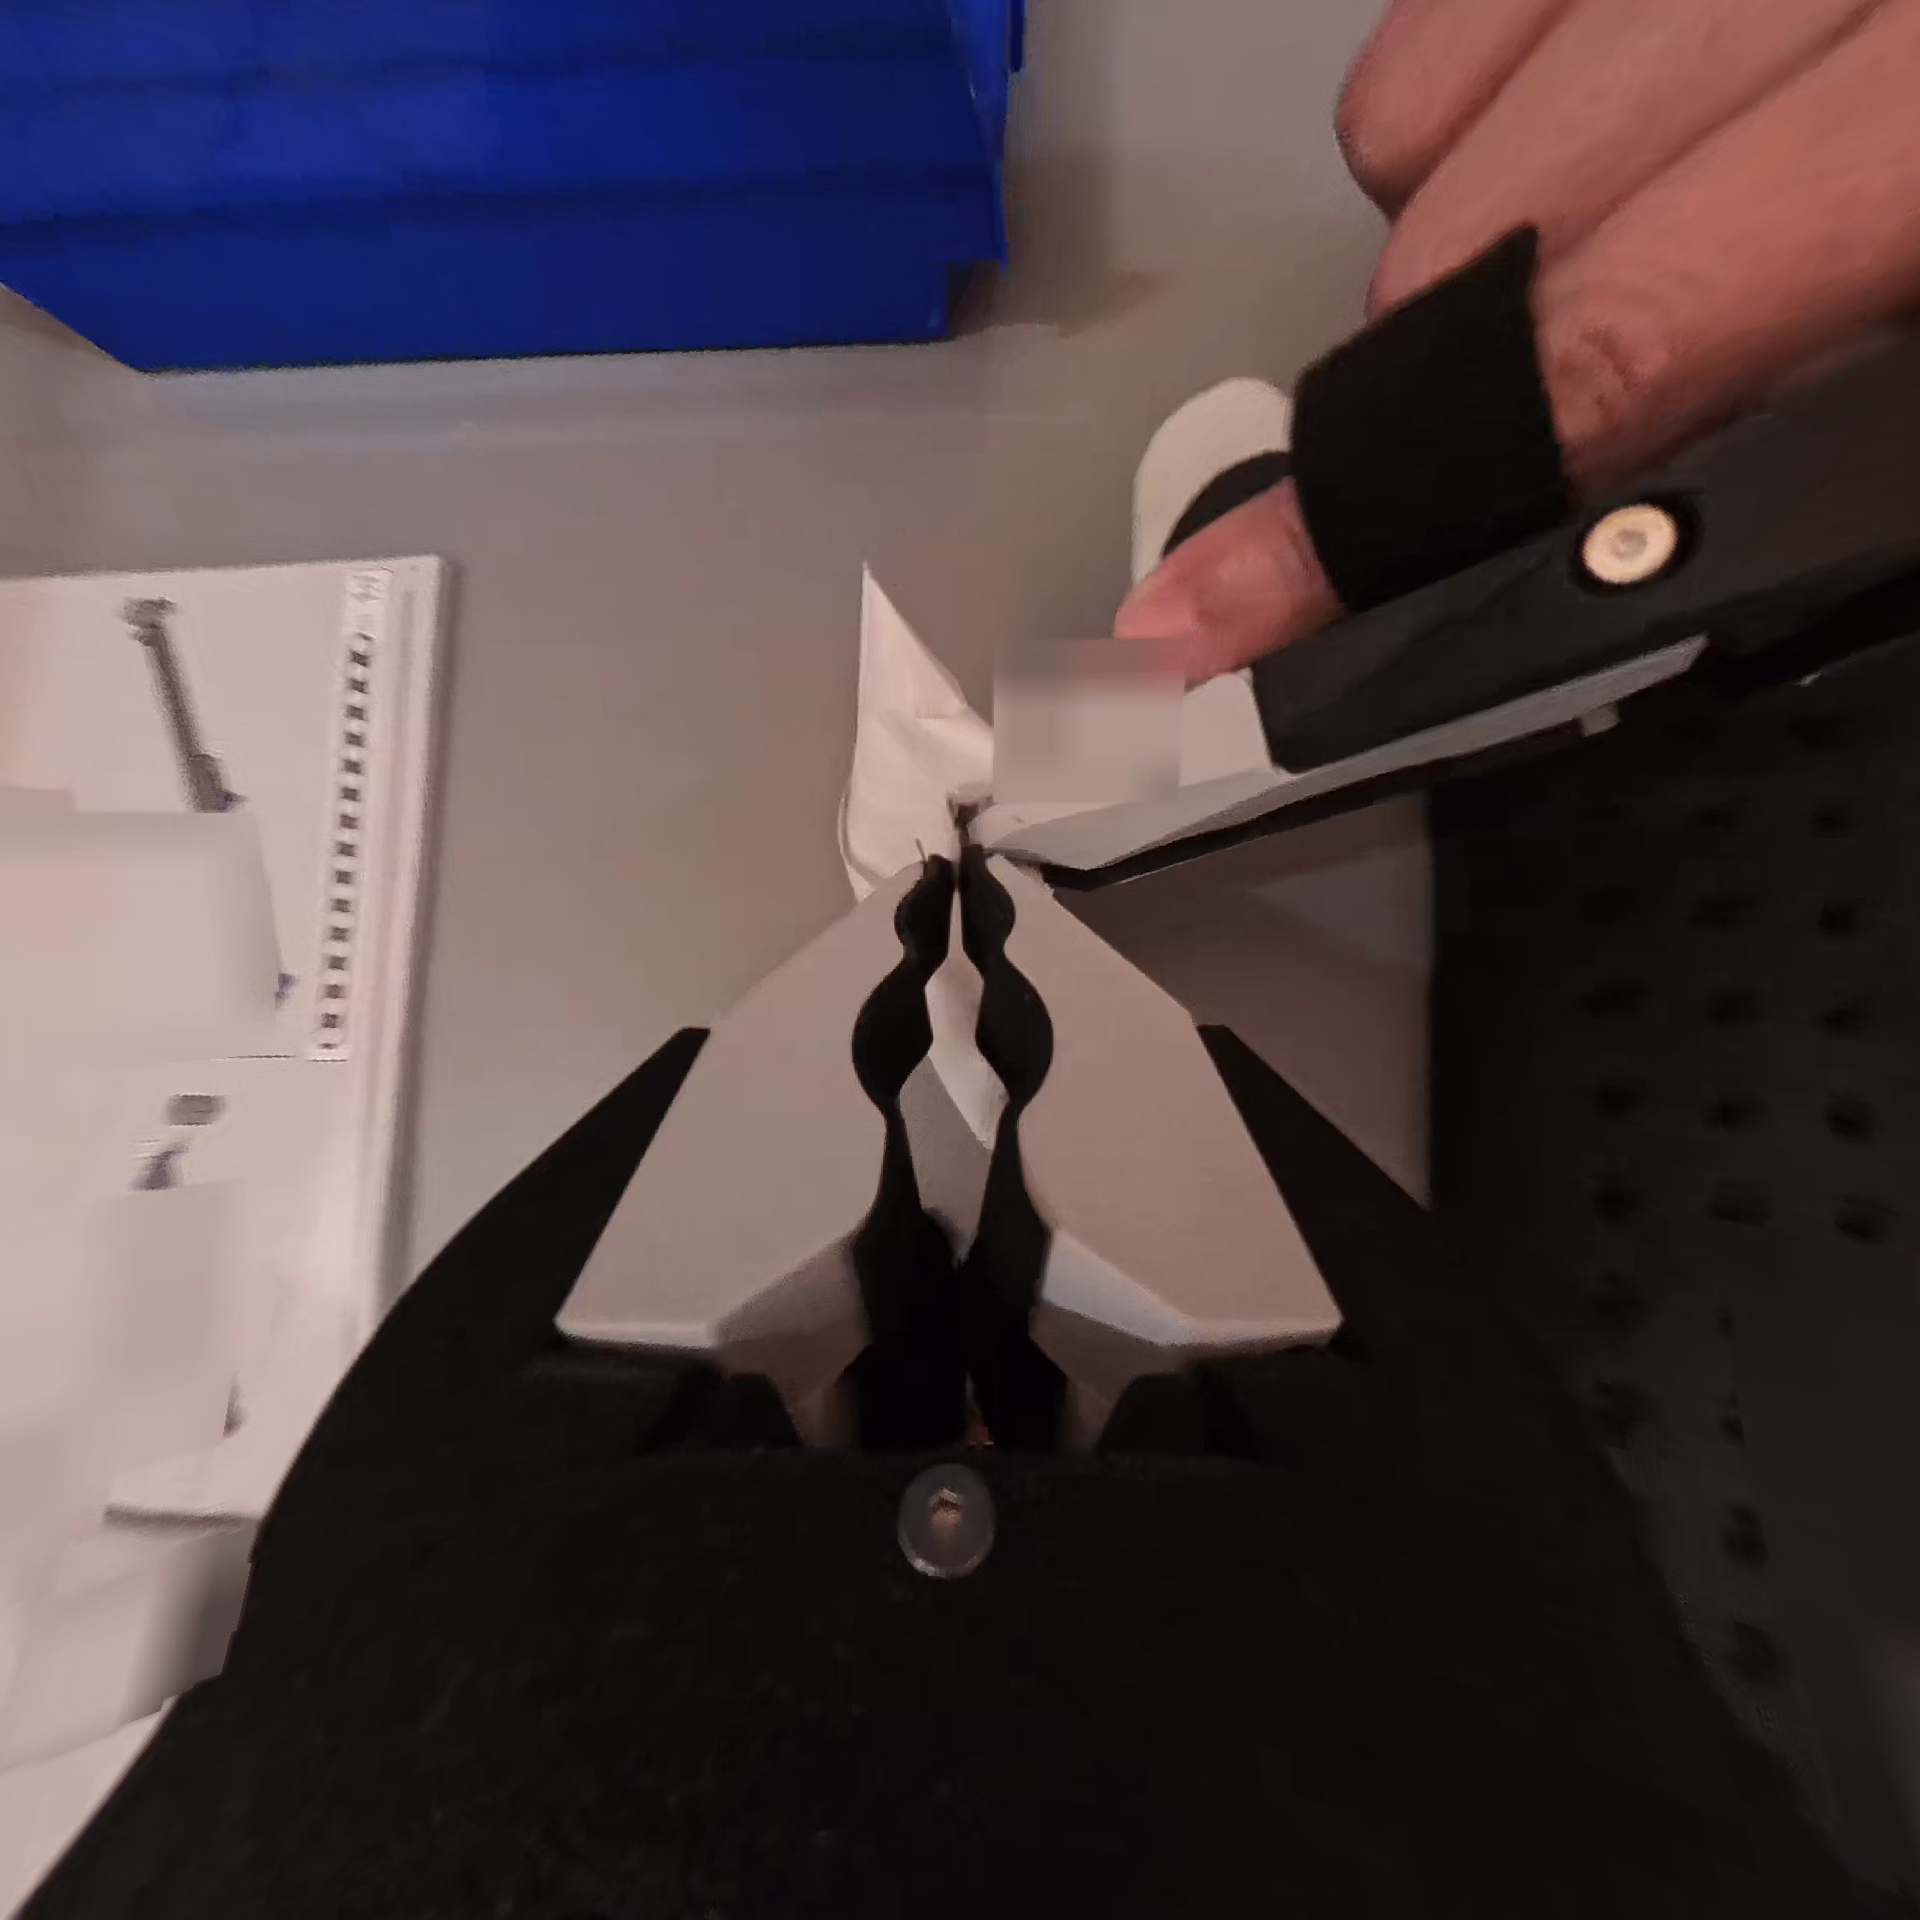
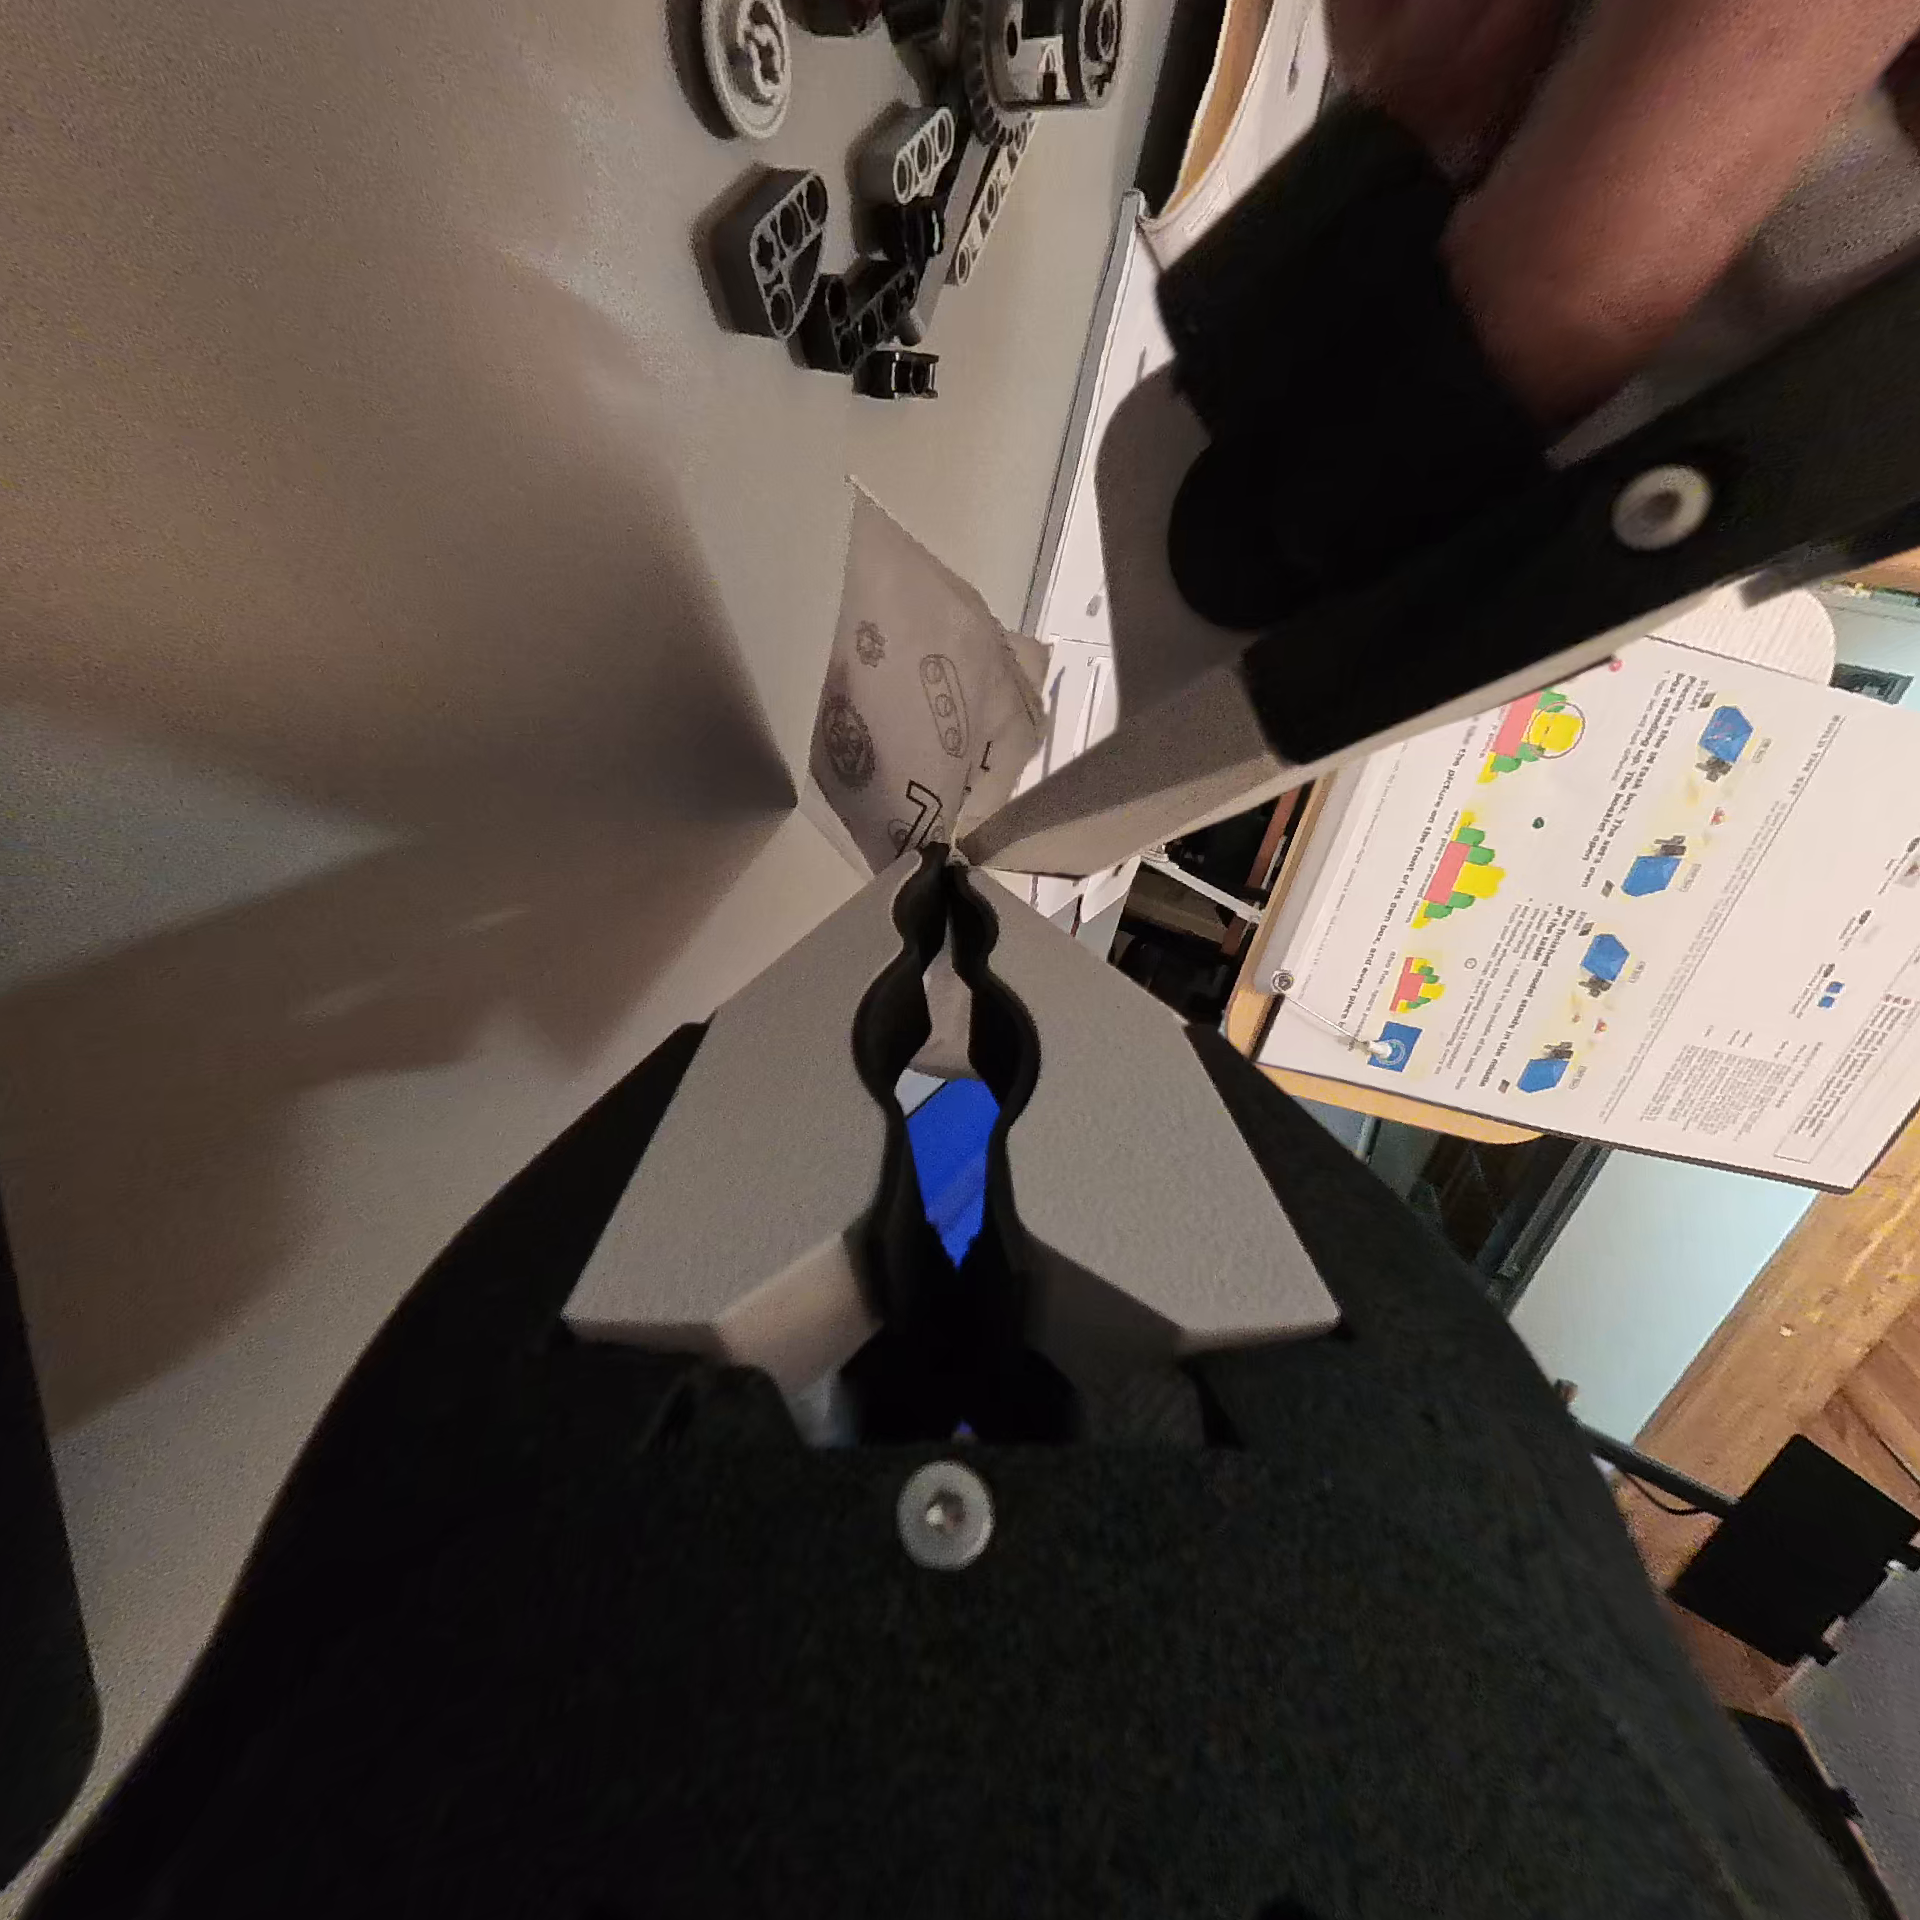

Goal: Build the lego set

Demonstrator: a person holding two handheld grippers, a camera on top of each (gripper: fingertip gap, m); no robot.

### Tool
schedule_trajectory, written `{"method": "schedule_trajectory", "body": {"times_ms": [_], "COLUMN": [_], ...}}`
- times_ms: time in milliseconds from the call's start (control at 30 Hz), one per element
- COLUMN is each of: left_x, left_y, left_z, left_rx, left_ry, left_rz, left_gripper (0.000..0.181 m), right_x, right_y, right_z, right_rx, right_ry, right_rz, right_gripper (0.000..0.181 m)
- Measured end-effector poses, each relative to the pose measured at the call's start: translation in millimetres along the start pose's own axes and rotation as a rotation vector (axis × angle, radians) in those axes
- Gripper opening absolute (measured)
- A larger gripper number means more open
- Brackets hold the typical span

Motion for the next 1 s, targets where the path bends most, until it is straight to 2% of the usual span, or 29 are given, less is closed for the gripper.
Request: {"method": "schedule_trajectory", "body": {"times_ms": [133,367,500,700,800,900,1000], "left_x": [14,36,38,41,35,26,23], "left_y": [-2,1,-1,1,-4,-12,-13], "left_z": [-1,4,4,4,-1,-6,-8], "left_rx": [0.022,0.027,-0.009,-0.016,-0.054,-0.116,-0.165], "left_ry": [0.173,0.158,0.094,0.043,0.022,-0.057,-0.12], "left_rz": [-0.2,-0.268,-0.189,-0.188,-0.118,-0.04,-0.003], "left_gripper": [0.0,0.0,0.0,0.0,0.0,0.0,0.0], "right_x": [0,1,0,-1,2,1,-5], "right_y": [0,1,-2,-4,-3,-6,-13], "right_z": [-3,-7,-2,-4,3,8,4], "right_rx": [-0.019,-0.007,-0.002,0.006,0.014,-0.054,-0.126], "right_ry": [0.042,0.06,0.1,0.109,0.166,0.369,0.709], "right_rz": [-0.025,-0.036,-0.022,0.0,-0.019,-0.031,-0.186], "right_gripper": [0.0,0.0,0.0,0.0,0.0,0.001,0.035]}}
Point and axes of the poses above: each gripper's, where its closed fingertips meet, y out along the fingers, z out of its underside, x = y × z across the jaws, the point moved 2 cm from there along -y, back along the fingers, and after that the axes turned 6 degrees about -x, right-handed, at the moved point
